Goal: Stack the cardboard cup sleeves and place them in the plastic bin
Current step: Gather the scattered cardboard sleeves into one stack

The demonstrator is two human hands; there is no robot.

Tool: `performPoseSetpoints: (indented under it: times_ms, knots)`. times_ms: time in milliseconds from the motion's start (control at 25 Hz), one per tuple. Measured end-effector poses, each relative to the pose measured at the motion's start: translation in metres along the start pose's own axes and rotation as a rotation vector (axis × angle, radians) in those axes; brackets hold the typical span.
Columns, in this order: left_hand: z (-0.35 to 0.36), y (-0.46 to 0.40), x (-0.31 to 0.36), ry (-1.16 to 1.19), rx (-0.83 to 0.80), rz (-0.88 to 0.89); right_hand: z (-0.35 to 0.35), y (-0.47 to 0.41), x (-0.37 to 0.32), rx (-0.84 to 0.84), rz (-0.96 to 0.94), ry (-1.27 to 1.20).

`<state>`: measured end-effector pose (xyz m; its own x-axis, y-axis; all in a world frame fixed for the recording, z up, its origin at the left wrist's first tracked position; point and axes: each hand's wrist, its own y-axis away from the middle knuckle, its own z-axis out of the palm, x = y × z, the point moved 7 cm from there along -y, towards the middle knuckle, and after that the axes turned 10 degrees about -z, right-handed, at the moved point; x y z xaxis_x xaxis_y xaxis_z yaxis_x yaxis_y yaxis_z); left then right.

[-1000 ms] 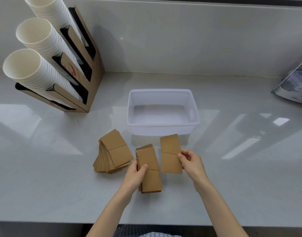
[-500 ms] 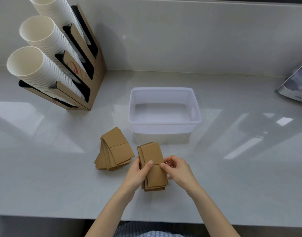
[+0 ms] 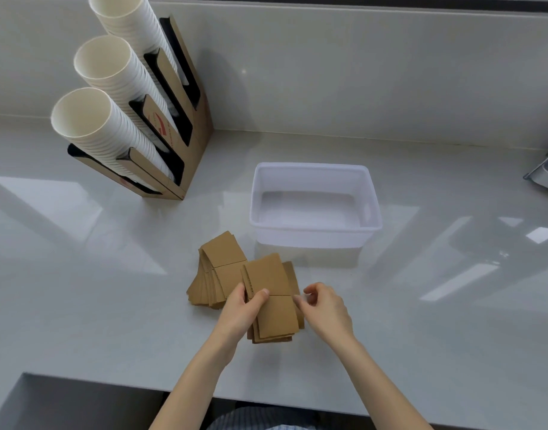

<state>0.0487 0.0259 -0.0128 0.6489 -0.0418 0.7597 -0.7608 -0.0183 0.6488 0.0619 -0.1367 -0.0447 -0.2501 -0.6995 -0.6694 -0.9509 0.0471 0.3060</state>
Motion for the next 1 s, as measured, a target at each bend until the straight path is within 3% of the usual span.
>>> performPoseSetpoints:
  times_ms: [320, 560, 680, 1000]
  knots:
    - [-0.025, 0.008, 0.003, 0.053, 0.057, 0.006, 0.022, -0.010, -0.031, -0.038, -0.084, 0.388]
    - [-0.030, 0.006, 0.000, 0.058, 0.077, -0.022, 0.026, -0.016, -0.031, -0.038, -0.039, 0.356]
    - [-0.027, 0.005, 0.000, 0.051, 0.062, -0.019, 0.026, -0.019, -0.027, -0.061, -0.025, 0.240]
    - [-0.019, 0.001, 0.001, 0.042, 0.012, -0.022, 0.008, -0.020, -0.004, -0.086, 0.086, -0.447]
